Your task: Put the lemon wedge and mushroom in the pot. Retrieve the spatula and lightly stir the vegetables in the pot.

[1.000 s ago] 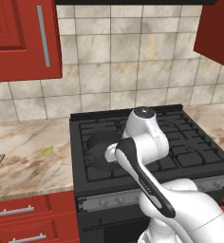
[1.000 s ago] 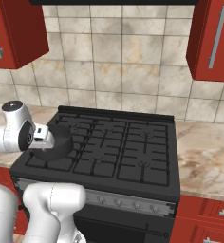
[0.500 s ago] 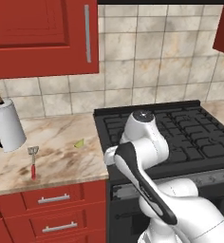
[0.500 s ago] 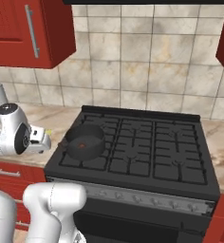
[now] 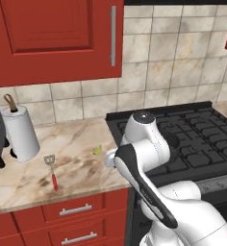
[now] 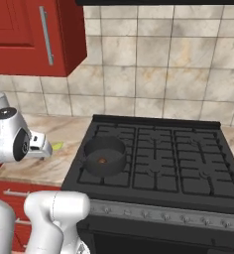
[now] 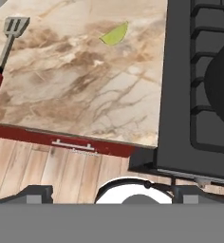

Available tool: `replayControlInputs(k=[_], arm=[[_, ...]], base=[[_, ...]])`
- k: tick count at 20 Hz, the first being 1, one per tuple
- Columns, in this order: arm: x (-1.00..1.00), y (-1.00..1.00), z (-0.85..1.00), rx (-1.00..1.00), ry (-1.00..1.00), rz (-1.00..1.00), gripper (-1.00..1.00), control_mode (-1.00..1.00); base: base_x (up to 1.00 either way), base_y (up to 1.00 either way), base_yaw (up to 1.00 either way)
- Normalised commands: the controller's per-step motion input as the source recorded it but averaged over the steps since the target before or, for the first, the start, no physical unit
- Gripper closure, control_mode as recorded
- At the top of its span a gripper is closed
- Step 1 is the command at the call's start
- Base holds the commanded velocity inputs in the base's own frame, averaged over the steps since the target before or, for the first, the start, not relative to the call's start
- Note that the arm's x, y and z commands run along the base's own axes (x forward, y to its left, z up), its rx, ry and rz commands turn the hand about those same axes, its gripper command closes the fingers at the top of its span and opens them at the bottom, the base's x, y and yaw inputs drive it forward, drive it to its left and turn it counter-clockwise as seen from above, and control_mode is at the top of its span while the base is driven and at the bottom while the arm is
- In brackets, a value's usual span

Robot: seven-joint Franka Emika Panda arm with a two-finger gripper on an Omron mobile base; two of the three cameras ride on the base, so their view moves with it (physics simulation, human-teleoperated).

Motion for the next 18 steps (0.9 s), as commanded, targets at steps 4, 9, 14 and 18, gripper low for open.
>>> replayControlInputs(k=[4,9,14,18], arm=[[0.0,0.0,0.0,0.0,0.0,0.0,-1.0,1.0],[0.0,0.0,0.0,0.0,0.0,0.0,-1.0,1.0],[0.0,0.0,0.0,0.0,0.0,0.0,-1.0,1.0],[0.0,0.0,0.0,0.0,0.0,0.0,-1.0,1.0]], base=[[0.49,0.21,-0.14],[0.14,0.0,-0.01],[0.0,0.0,0.0],[0.0,0.0,0.0]])
